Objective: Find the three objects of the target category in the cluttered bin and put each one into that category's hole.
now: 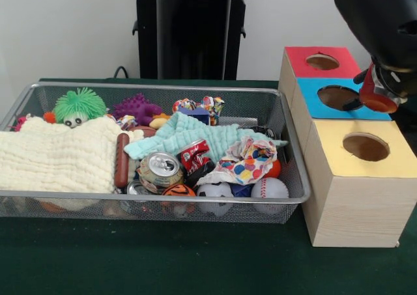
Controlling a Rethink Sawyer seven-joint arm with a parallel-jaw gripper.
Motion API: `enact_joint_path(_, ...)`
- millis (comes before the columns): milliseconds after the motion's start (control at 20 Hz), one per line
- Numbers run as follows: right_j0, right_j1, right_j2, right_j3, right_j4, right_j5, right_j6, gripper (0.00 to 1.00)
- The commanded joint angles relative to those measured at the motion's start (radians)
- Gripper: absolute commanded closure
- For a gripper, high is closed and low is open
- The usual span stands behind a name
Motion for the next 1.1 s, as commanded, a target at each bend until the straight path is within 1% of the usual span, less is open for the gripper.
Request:
enact_joint_path(50, -0.002, 0.012, -0.016, 0.010, -0.043, 0.085, 0.194, 0.00)
enact_joint_path(300, -0.004, -0.036, -0.056, -0.034, -0.114, 0.094, 0.085, 0.00)
enact_joint_path(550, -0.030, -0.062, -0.051, -0.081, -0.152, 0.121, -0.005, 0.00)
enact_joint_path(900, -0.086, -0.077, -0.013, -0.092, -0.165, 0.131, -0.103, 0.00)
enact_joint_path(1000, -0.105, -0.081, -0.006, -0.083, -0.165, 0.112, -0.127, 0.00)
enact_joint_path(1100, -0.126, -0.084, 0.007, -0.069, -0.155, 0.073, -0.141, 0.00)
